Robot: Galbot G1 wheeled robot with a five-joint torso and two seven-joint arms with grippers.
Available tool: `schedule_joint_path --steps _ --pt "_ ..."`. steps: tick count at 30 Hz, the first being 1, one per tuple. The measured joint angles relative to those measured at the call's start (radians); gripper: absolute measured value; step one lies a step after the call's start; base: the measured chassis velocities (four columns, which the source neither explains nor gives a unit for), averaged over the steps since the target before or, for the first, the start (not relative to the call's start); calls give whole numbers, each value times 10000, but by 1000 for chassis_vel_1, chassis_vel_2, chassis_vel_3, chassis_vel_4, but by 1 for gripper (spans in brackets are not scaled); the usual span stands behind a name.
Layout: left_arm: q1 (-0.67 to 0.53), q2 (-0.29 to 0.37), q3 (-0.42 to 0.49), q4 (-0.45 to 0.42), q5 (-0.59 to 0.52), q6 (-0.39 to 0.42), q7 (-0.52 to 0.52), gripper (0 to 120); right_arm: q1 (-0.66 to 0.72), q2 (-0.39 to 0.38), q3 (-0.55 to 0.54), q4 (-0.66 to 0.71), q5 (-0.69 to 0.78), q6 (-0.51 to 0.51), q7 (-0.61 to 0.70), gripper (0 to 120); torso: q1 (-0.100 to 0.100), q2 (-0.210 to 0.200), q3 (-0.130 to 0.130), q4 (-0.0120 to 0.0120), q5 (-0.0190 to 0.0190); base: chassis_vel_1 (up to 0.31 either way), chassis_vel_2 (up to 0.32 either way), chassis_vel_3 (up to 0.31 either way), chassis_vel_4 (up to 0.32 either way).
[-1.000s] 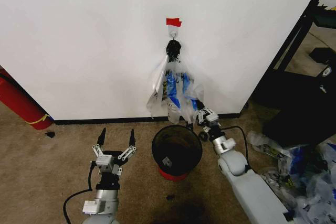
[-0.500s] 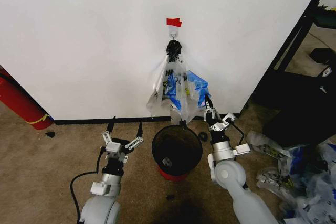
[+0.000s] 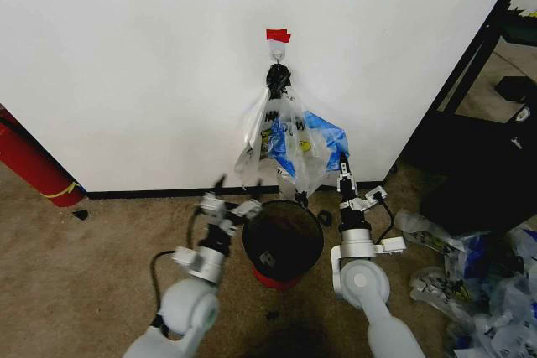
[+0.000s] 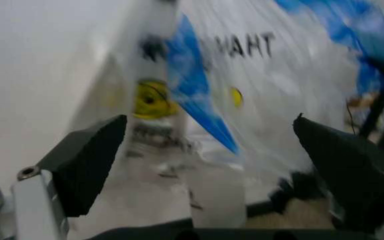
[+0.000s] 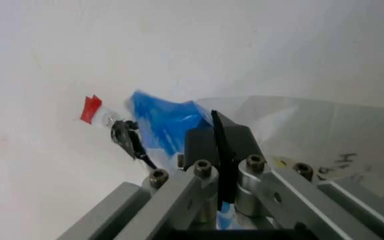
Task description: Pick up the garbage bag from the wall and place it over the trash bin.
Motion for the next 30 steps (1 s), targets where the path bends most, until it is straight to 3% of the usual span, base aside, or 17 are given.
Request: schedule_joint_path --steps 6,19,25,30 --pt "-627 128 743 553 589 232 -178 97 -186 110 42 -127 -122 52 -69 0 0 0 0 2 4 0 0 0 0" --pt "-2577 -349 1141 1608 -681 1073 -1053 91 -124 109 116 -209 -471 70 -81 0 0 0 0 2 3 0 0 0 0" --pt "-2831 -626 1249 1805 -1217 1229 -1441 90 -60 129 109 -262 -596 70 -79 0 0 0 0 1 2 0 0 0 0" --pt "-2911 -934 1367 1965 -1091 1286 -1557 81 24 131 112 -379 -701 70 -94 0 0 0 0 1 3 0 0 0 0"
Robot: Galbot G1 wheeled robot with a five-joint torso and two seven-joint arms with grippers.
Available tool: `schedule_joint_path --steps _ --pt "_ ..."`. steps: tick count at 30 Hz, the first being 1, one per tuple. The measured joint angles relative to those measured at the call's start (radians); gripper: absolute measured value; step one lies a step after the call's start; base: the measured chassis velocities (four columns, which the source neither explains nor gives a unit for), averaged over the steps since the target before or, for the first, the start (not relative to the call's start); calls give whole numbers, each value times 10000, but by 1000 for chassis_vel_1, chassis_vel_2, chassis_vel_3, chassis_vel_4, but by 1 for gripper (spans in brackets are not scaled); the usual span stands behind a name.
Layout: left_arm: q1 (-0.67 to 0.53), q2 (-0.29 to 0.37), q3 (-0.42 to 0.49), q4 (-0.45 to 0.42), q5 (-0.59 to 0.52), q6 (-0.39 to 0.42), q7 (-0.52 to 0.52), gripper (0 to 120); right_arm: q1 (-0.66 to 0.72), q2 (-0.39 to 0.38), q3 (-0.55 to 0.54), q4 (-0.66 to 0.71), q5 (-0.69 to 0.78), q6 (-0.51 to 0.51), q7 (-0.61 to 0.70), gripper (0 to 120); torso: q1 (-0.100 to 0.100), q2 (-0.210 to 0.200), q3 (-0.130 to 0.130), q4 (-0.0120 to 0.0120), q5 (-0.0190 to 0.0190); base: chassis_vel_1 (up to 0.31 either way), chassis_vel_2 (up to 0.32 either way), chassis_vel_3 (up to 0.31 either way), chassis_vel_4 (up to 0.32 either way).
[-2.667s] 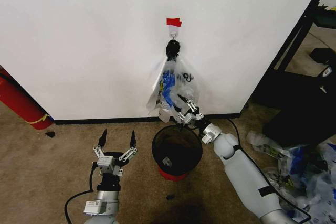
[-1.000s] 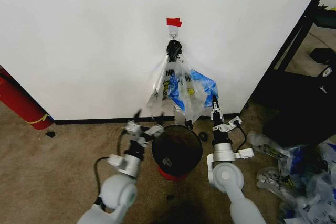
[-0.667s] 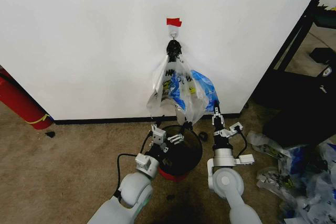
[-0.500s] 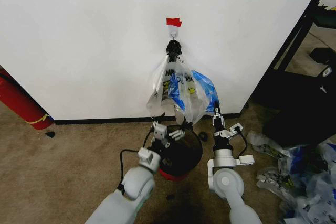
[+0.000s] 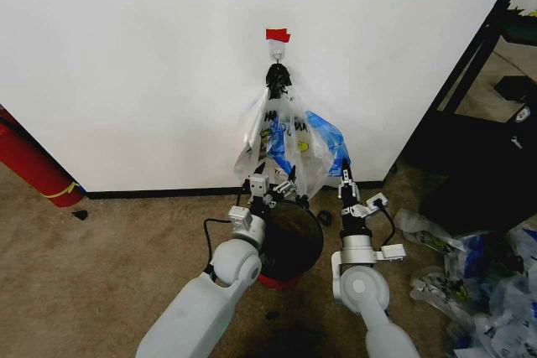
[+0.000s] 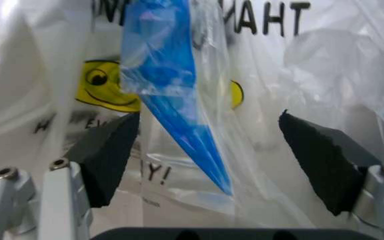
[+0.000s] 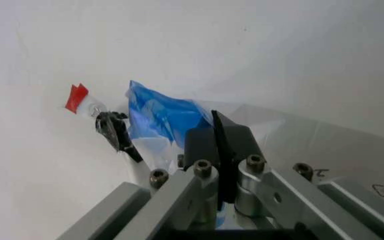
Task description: Pick up the garbage bag from the wall and place it over the trash bin.
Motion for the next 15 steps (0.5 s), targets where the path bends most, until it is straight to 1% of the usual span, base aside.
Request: schedule_joint_path --steps 3,5,6,8,9,12,15 --pt "-53 -127 76 183 149 0 -31 80 40 -4 0 -58 -33 6 -5 0 0 0 0 1 0 0 0 0 0" --pt "-229 -268 120 545 252 12 -221 80 56 -58 -39 -102 -84 21 -32 0 0 0 -1 0 0 0 0 0 0" --pt "-229 -268 120 545 252 12 -221 80 56 -58 -39 -102 -84 21 -32 0 0 0 -1 0 0 0 0 0 0" --pt "-537 -391 106 1130 540 18 -499 81 64 -175 -63 -135 -152 37 -87 0 0 0 0 0 -2 0 0 0 0" --pt "-614 -397 92 1252 575 27 -547 81 71 -194 -62 -135 -153 39 -88 0 0 0 0 -1 -1 0 0 0 0" --pt "-818 -443 60 1536 607 37 -626 84 103 -220 -56 -136 -155 43 -93 0 0 0 0 1 -1 0 0 0 0" --pt "-923 -541 59 1653 609 44 -703 83 122 -215 -56 -144 -164 47 -108 0 0 0 0 1 -1 0 0 0 0"
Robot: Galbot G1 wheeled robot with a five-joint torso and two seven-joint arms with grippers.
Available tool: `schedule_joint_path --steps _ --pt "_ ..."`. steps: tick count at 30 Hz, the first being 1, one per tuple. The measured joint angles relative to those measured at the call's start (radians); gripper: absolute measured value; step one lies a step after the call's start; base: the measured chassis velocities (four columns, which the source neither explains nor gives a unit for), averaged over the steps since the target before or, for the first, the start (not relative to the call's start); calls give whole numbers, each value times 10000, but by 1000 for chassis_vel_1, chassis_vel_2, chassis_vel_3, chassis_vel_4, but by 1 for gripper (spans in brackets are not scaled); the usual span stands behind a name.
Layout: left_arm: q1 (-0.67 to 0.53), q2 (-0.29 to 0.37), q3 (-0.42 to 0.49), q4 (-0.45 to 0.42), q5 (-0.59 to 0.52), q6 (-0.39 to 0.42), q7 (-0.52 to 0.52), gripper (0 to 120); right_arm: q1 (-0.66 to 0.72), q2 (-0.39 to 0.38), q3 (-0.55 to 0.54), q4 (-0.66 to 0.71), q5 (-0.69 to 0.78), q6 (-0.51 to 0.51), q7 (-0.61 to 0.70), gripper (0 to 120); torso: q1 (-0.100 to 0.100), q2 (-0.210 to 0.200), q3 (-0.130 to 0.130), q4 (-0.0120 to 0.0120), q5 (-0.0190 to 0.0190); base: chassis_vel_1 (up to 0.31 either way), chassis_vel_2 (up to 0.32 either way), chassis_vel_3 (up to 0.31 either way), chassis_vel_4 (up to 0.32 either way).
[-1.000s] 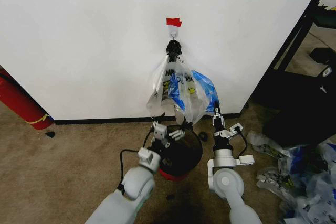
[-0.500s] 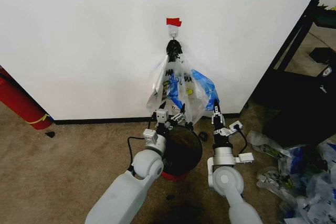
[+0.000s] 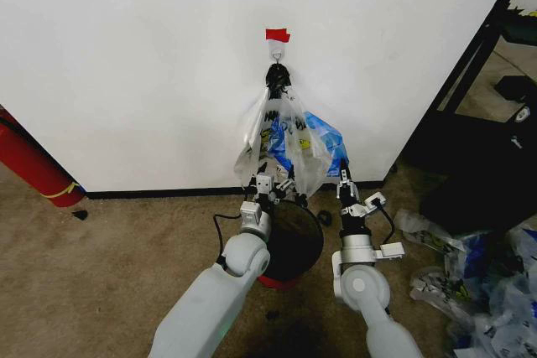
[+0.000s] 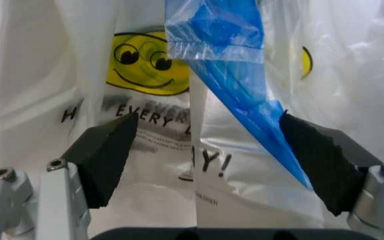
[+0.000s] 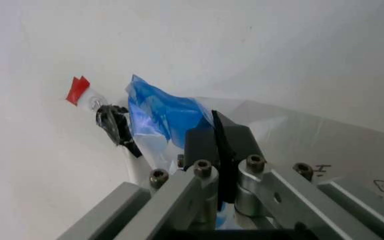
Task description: Pick up the garbage bag from the wall and place it over the trash bin.
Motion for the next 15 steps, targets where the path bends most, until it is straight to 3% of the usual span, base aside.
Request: schedule_joint_path --steps 7,12,15 --pt "-281 -290 10 233 -2 24 -149 74 52 23 -14 -120 -81 25 -13 0 0 0 0 -1 1 0 0 0 0" --pt "-352 -366 -13 338 -11 11 -152 49 127 12 -2 -215 -133 41 -19 0 0 0 0 -1 1 0 0 0 0" --pt "-351 -366 -34 334 -11 6 -161 42 147 10 0 -263 -148 51 -25 0 0 0 0 0 0 0 0 0 0"
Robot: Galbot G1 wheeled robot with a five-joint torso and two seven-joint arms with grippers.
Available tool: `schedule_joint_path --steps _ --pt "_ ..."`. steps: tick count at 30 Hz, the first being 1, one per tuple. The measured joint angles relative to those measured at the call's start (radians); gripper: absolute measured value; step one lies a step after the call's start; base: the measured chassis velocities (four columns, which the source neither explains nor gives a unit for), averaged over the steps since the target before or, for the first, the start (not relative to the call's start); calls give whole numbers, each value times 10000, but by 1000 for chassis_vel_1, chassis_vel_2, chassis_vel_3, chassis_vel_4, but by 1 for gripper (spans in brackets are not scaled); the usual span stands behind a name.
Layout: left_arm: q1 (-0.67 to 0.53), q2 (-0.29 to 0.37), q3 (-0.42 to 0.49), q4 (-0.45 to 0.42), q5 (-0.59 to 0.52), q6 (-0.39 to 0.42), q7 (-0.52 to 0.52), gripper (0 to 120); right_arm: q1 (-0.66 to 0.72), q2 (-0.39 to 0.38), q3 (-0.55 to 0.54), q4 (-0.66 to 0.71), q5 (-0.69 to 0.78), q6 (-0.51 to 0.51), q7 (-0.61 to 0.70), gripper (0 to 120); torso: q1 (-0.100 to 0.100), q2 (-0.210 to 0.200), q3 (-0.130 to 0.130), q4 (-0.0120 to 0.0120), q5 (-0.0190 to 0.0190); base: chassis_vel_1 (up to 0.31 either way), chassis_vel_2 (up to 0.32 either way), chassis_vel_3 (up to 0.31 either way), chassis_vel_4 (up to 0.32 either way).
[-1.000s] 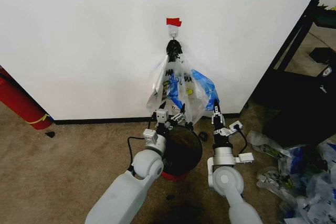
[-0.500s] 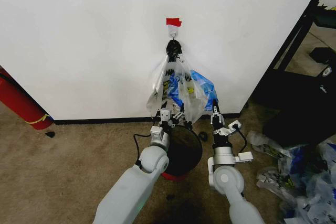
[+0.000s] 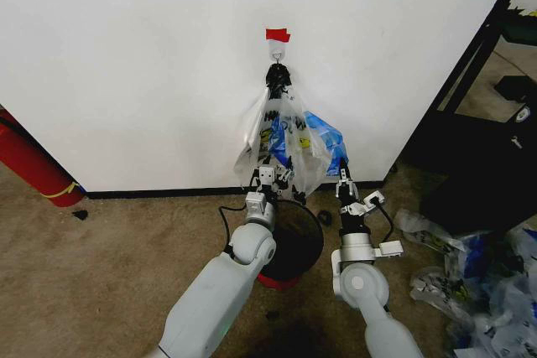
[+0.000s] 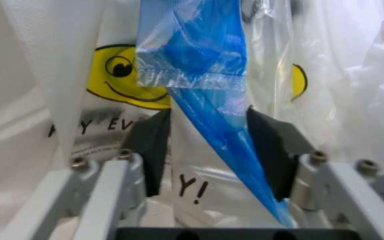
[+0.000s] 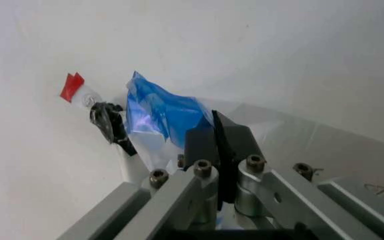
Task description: Pick up the garbage bag from the wall and place it over the trash bin.
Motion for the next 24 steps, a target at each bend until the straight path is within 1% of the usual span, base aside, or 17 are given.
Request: schedule_joint_path --steps 4,5,6,7,11,13,14,18,22,24 --pt "57 14 -91 -15 -5 -22 -4 24 49 -3 5 -91 -12 24 -22 0 0 0 0 0 0 0 0 0 0" --pt "83 19 -120 -29 -7 -31 -5 22 62 -6 7 -103 -13 29 -23 0 0 0 0 0 0 0 0 0 0" --pt "126 29 -155 -67 -10 -37 -5 18 77 -13 13 -118 -14 33 -24 0 0 0 0 0 -1 0 0 0 0" --pt "126 29 -155 -67 -10 -37 -5 18 77 -13 13 -118 -14 33 -24 0 0 0 0 0 -1 0 0 0 0" --pt "442 126 -341 -441 -15 -47 -9 1 111 -31 25 -139 -45 38 -25 0 0 0 0 -1 -1 0 0 0 0" --pt "690 209 -464 -734 -15 -48 -10 0 112 -29 26 -155 -79 46 -30 0 0 0 0 0 -1 0 0 0 0" --pt "690 209 -464 -734 -15 -48 -10 0 112 -29 26 -155 -79 46 -30 0 0 0 0 0 -1 0 0 0 0" --pt "1178 376 -641 -1386 35 -51 -8 0 100 -24 23 -202 -142 78 -64 0 0 0 0 0 -1 0 0 0 0" --pt "1400 450 -706 -1707 69 -51 -9 0 96 -24 21 -212 -159 89 -75 0 0 0 -1 0 -1 0 0 0 0" --pt "1648 497 -800 -2024 241 -62 -8 0 86 -24 14 -223 -180 100 -83 0 0 0 -1 0 -1 0 0 0 0"
